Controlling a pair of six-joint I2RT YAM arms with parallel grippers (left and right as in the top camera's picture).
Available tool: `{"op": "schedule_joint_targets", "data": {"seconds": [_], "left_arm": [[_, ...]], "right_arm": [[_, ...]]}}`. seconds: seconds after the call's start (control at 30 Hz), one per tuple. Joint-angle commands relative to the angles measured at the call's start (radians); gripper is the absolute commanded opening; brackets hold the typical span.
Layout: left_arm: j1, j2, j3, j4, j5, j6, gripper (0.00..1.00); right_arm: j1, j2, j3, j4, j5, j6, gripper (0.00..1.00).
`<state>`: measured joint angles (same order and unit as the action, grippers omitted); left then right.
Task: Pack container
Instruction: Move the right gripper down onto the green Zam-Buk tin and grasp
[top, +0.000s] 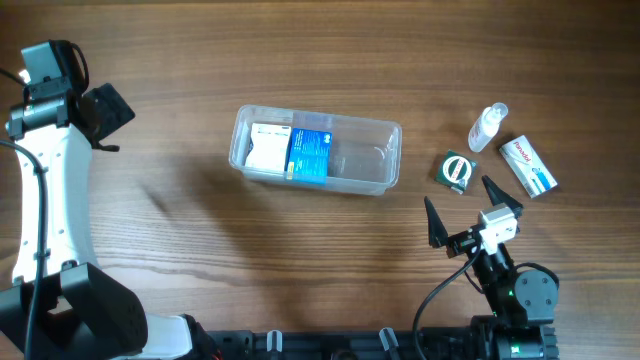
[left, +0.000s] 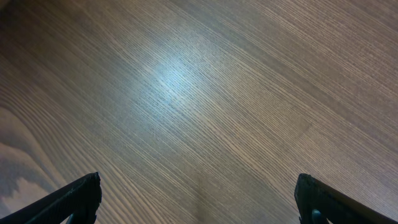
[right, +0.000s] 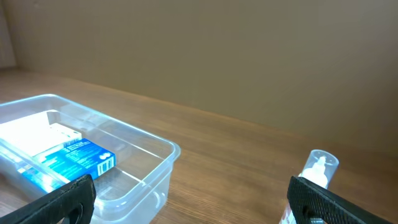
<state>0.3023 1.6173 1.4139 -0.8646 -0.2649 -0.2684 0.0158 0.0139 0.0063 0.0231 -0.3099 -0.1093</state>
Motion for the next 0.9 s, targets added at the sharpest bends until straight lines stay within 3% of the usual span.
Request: {"op": "schedule_joint_targets", "data": {"seconds": [0.0, 0.2, 0.53, 0.7, 0.87], "left_arm": [[0.004, -0.017, 0.006, -0.001, -0.013, 0.002, 1.00], [0.003, -0.017, 0.006, -0.002, -0.013, 0.002, 1.00], [0.002, -0.017, 0.006, -0.001, -0.013, 0.002, 1.00], [0.002, -0.018, 0.006, -0.001, -0.013, 0.002, 1.00], [0.002, -0.018, 0.006, -0.001, -0.013, 0.002, 1.00]], "right_arm": [[-0.004, 0.008, 0.050, -0.079, 0.001, 0.122, 1.00], [-0.004, 0.193, 0.381, -0.392, 0.163, 0.243, 1.00], [-0.004, 0.982, 0.904, -0.819, 0.224, 0.241, 1.00], [-0.004, 1.266, 1.008, -0.838, 0.223, 0.243, 1.00], [-0.004, 1.380, 1.008, -0.823, 0.217, 0.311, 1.00]]}}
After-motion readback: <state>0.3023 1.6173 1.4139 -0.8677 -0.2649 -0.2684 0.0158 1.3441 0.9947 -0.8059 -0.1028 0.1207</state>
